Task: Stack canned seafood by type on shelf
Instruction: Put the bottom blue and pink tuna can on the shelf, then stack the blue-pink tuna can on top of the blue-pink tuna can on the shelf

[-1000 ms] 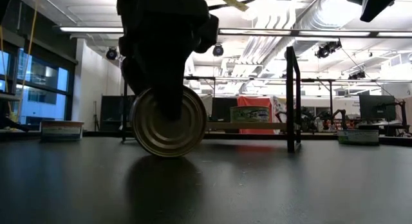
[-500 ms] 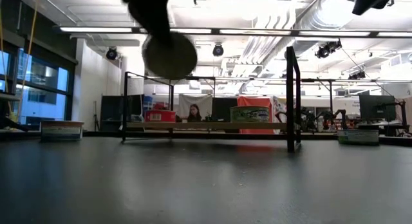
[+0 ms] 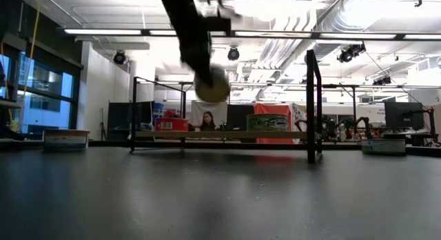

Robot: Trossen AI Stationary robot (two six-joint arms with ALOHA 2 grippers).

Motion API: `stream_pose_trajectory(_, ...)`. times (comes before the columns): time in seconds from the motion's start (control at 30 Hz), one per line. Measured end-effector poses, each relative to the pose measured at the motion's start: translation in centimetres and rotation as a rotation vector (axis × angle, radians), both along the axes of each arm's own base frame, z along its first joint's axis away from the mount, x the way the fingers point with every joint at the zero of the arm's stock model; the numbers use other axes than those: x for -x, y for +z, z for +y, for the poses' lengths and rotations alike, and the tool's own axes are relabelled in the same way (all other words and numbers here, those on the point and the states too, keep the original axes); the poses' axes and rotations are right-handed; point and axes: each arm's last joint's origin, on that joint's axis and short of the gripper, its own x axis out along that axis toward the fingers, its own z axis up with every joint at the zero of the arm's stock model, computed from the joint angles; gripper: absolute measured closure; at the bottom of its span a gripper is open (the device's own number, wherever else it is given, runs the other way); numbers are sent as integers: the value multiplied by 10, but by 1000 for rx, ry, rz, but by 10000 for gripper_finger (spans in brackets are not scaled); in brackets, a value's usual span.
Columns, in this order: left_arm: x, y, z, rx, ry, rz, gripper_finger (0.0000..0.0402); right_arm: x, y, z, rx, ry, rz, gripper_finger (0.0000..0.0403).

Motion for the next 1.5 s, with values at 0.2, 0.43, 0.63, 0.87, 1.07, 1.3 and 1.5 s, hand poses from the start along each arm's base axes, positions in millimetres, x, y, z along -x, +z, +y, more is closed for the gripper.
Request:
stream_pose_trajectory(0.2, -17, -37, 15, -95, -42, 147, 238, -4, 5, 0, 20, -71, -100, 403)
stream_pose_trajectory(0.43, -17, -49, 28, -101, -5, 190, 201, -8, 9, -1, 11, -103, -146, 403)
stream_pose_trajectory(0.63, -14, -50, 33, -82, 55, 180, 172, -8, 9, -2, 23, -117, -156, 403)
stream_pose_trajectory(0.87, -14, -51, 29, -28, 16, 187, 171, -8, 9, -2, 24, -116, -155, 403)
stream_pose_trajectory(1.07, -15, -53, 16, 65, -110, 219, 170, -8, 9, -2, 22, -113, -152, 403)
stream_pose_trajectory(1.3, -12, -54, 23, 75, -84, 243, 169, -8, 9, -1, 39, -92, -146, 403)
stream_pose_trajectory(1.5, -12, -46, 25, 60, -44, 179, 169, -8, 9, -1, 40, -92, -146, 403)
